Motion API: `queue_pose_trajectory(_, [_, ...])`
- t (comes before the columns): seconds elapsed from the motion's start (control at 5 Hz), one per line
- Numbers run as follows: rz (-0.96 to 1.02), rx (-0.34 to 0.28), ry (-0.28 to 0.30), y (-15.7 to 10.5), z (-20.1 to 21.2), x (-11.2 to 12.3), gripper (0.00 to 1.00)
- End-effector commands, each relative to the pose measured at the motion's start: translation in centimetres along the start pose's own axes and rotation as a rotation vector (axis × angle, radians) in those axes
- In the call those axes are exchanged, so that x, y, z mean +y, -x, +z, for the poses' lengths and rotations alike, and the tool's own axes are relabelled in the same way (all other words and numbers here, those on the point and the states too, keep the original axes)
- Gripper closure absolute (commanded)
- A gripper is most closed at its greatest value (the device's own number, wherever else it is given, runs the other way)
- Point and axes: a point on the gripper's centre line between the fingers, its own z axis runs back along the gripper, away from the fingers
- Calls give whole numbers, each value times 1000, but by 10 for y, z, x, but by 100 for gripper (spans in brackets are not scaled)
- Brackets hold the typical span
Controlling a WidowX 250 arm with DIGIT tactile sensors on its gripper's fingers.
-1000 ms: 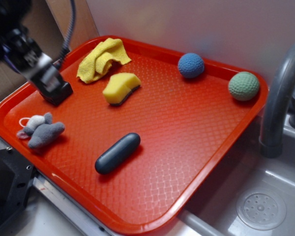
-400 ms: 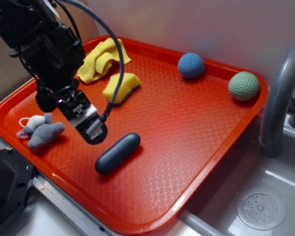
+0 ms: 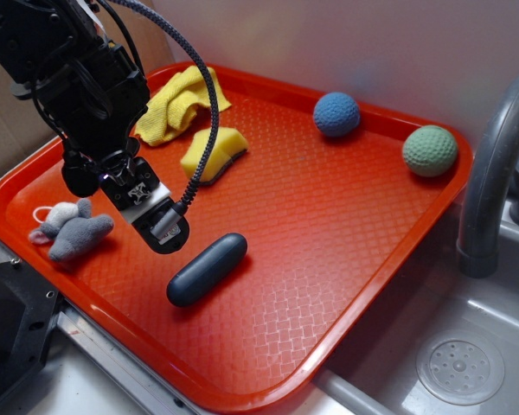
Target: Grab the plastic pickle.
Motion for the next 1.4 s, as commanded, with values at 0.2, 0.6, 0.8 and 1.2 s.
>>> queue_pose_trajectory(0.2, [-22, 77, -30, -8, -61, 3, 0])
queue_pose_trajectory(0.6, [-42, 146, -36, -22, -89, -25, 39])
queue_pose_trajectory(0.8, [-69, 263, -101, -32, -110, -37, 100])
queue_pose_trajectory(1.2, [-126, 97, -148, -26, -37, -17, 100])
